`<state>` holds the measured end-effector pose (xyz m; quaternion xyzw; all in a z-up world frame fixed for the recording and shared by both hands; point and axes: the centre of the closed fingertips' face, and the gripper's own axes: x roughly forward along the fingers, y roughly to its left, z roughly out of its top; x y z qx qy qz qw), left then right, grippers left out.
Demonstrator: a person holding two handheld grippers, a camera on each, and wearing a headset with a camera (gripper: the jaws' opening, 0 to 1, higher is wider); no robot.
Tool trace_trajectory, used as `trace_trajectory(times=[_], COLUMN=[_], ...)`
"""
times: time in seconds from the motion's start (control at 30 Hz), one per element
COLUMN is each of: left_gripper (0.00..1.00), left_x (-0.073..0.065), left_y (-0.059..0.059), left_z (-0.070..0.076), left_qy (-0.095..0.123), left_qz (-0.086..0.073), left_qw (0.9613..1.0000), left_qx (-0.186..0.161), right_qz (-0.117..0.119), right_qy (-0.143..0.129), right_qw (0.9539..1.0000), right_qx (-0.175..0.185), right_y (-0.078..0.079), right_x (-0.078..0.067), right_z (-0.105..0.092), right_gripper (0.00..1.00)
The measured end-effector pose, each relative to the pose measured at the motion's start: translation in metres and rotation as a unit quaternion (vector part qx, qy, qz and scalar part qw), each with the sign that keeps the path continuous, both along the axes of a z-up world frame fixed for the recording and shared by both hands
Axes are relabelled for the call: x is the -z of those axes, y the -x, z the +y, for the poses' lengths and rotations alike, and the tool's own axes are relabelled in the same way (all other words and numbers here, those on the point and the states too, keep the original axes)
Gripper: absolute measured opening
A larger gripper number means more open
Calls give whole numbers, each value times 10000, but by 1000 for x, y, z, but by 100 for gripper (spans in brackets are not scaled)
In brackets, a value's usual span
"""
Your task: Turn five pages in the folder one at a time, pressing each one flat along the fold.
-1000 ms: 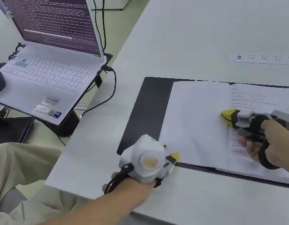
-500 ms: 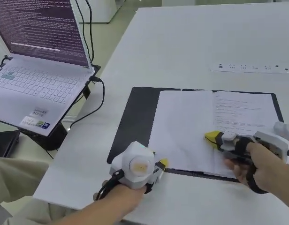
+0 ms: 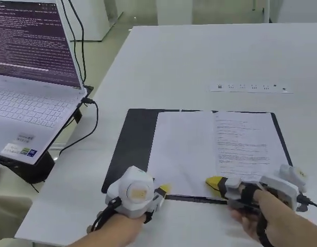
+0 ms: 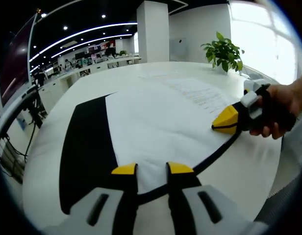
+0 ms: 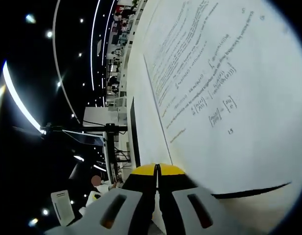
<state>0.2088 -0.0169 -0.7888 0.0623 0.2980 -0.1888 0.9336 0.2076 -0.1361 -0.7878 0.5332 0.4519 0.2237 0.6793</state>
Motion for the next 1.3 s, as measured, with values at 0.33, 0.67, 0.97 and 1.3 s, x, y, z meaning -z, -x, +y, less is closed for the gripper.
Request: trace_trajectory(times=[0.33, 0.67, 0.97, 1.3], left_gripper=[21, 21, 20, 46], left_x=[0, 0, -13, -82], left_y=[0, 0, 14, 36], left_z=[0, 0, 3, 8], left_qy=[-9, 51, 694, 693], left_qz=[8, 99, 638, 92], left_qw=[10000, 9998, 9936, 9968], left_qx=[2, -178, -616, -387], right_qz=[83, -290, -1133, -2396], right_qy=[-176, -235, -86, 1482], right_qw=[9998, 9992, 9928, 9554], right_qx=[-38, -168, 379, 884], right_y=[35, 64, 56, 52], right_x=[-10, -43, -94, -134], right_z=[1, -4, -39, -110], right_gripper=[0, 0, 0, 21])
